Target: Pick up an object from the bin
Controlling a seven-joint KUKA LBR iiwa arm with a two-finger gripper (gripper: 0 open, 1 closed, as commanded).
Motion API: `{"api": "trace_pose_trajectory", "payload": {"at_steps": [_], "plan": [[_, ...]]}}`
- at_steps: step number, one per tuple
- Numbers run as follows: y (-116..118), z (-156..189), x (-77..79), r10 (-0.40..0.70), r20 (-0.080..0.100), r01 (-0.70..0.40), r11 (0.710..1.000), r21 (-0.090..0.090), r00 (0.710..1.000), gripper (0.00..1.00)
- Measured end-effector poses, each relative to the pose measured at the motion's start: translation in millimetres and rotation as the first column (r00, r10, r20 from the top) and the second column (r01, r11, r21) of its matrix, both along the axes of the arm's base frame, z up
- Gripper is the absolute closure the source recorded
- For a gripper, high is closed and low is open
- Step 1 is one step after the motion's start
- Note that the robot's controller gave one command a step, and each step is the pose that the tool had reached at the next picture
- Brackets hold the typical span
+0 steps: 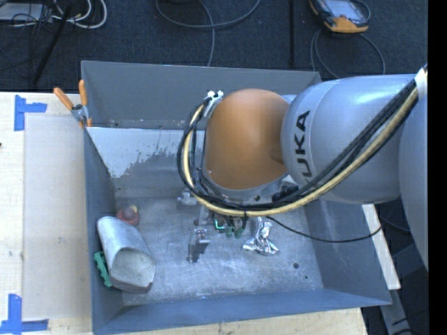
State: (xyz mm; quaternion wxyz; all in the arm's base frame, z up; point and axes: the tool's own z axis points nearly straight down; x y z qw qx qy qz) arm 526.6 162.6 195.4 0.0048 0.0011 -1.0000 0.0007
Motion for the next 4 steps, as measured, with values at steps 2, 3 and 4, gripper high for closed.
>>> {"api": "trace_pose_trajectory", "payload": {"at_steps": [2, 3, 4], "plan": [[85, -95, -2.4, -0.092, 0.010, 0.092, 0.996, 0.002, 0.996, 0.00], [84, -93, 30.1, -0.016, 0.010, 0.016, 1.000, 0.001, 1.000, 0.00], [78, -115, 49.7, -0.300, -0.003, 0.300, 0.954, -0.019, 0.954, 0.00]]}}
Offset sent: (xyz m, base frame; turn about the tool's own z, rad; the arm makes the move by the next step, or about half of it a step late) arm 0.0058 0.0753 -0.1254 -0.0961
